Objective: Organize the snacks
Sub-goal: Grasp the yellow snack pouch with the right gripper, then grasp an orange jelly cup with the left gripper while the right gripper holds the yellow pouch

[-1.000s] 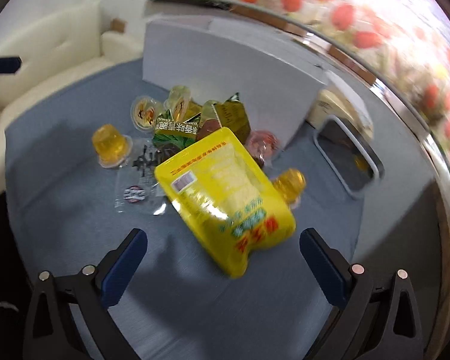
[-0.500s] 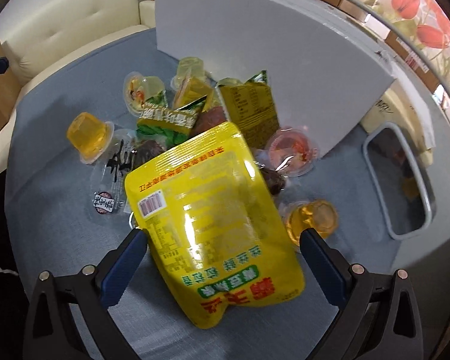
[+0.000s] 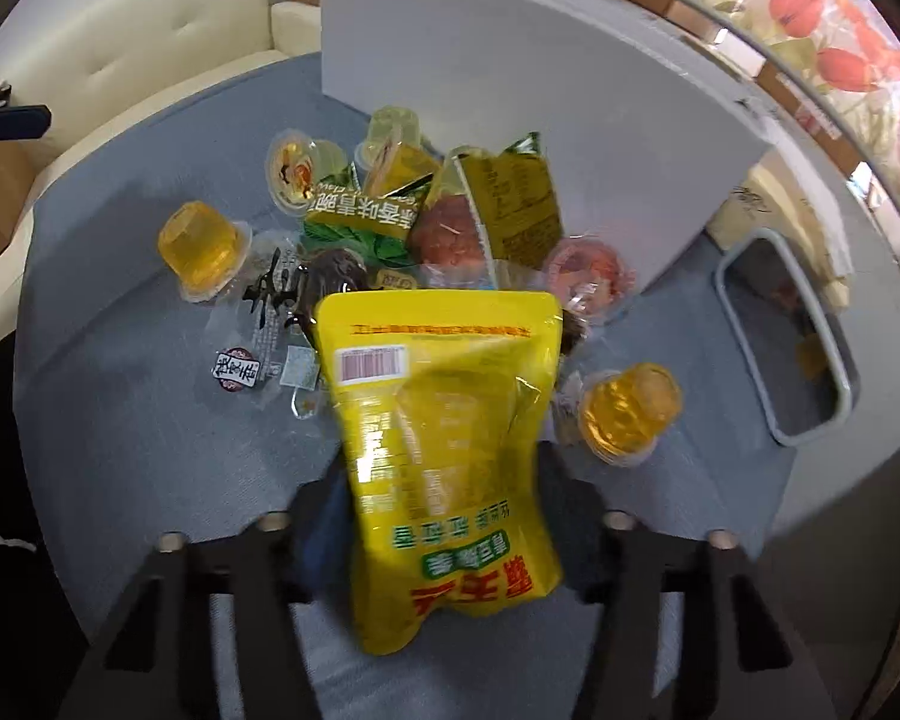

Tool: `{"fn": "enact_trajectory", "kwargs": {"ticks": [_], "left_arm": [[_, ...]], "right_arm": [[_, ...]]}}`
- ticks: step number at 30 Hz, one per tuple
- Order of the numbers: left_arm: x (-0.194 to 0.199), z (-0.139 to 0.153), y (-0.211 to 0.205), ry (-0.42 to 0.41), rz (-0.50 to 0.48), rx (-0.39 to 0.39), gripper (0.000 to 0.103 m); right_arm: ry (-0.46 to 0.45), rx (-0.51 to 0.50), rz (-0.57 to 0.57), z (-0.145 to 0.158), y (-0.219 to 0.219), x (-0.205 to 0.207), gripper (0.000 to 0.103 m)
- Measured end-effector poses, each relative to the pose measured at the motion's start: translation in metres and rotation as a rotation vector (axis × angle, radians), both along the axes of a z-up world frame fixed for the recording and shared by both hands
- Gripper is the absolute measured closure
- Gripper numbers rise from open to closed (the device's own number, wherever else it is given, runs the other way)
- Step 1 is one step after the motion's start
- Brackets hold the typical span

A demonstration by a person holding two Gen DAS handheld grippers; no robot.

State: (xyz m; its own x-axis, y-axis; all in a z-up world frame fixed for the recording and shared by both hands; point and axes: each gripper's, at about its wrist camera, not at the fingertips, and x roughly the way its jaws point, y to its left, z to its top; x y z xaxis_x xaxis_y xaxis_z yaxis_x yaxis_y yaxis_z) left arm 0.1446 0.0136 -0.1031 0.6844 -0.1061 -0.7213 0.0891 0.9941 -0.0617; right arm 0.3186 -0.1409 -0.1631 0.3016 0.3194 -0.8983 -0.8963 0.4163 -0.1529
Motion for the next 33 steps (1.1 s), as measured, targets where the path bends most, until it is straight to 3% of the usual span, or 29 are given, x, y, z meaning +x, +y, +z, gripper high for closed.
{"fn": "enact_trajectory", "kwargs": {"ticks": [2, 8, 13, 17, 25, 27, 28, 30, 31, 33], "left_arm": [[0.002, -0.001, 0.0, 0.004, 0.002, -0.002, 0.0], [0.008, -0.006, -0.004, 0.011, -0.004, 0.001, 0.0], [0.019, -0.014, -0.01, 0.011, -0.027, 0.023, 0.0], [0.041, -0.028, -0.01, 0.037, -0.006, 0.036, 0.0], [0.088, -0.059, -0.006, 0.094, 0.013, 0.031, 0.0], [0.096, -0.068, -0.003, 0.127, 0.014, -0.008, 0.025], [0.102, -0.074, -0.001, 0.162, 0.012, -0.025, 0.045], [0.104, -0.075, 0.0, 0.145, 0.021, -0.025, 0.05], [0.105, -0.075, -0.001, 0.152, 0.017, -0.025, 0.056], [0.105, -0.075, 0.0, 0.143, -0.008, -0.034, 0.067]], "right_arm": [[0.013, 0.016, -0.009, 0.001, -0.007, -0.006, 0.055], [0.007, 0.067, -0.082, 0.005, -0.029, -0.024, 0.062], [-0.005, 0.108, -0.163, 0.015, -0.043, -0.033, 0.063], [0.037, 0.213, -0.315, 0.033, -0.064, -0.049, 0.063], [0.057, 0.361, -0.42, 0.053, -0.09, -0.102, 0.063], [0.078, 0.397, -0.432, 0.053, -0.091, -0.112, 0.063], [0.084, 0.41, -0.441, 0.054, -0.093, -0.118, 0.063], [0.092, 0.424, -0.445, 0.055, -0.095, -0.123, 0.07], [0.095, 0.428, -0.453, 0.055, -0.097, -0.124, 0.086], [0.095, 0.428, -0.465, 0.055, -0.099, -0.126, 0.089]]}}
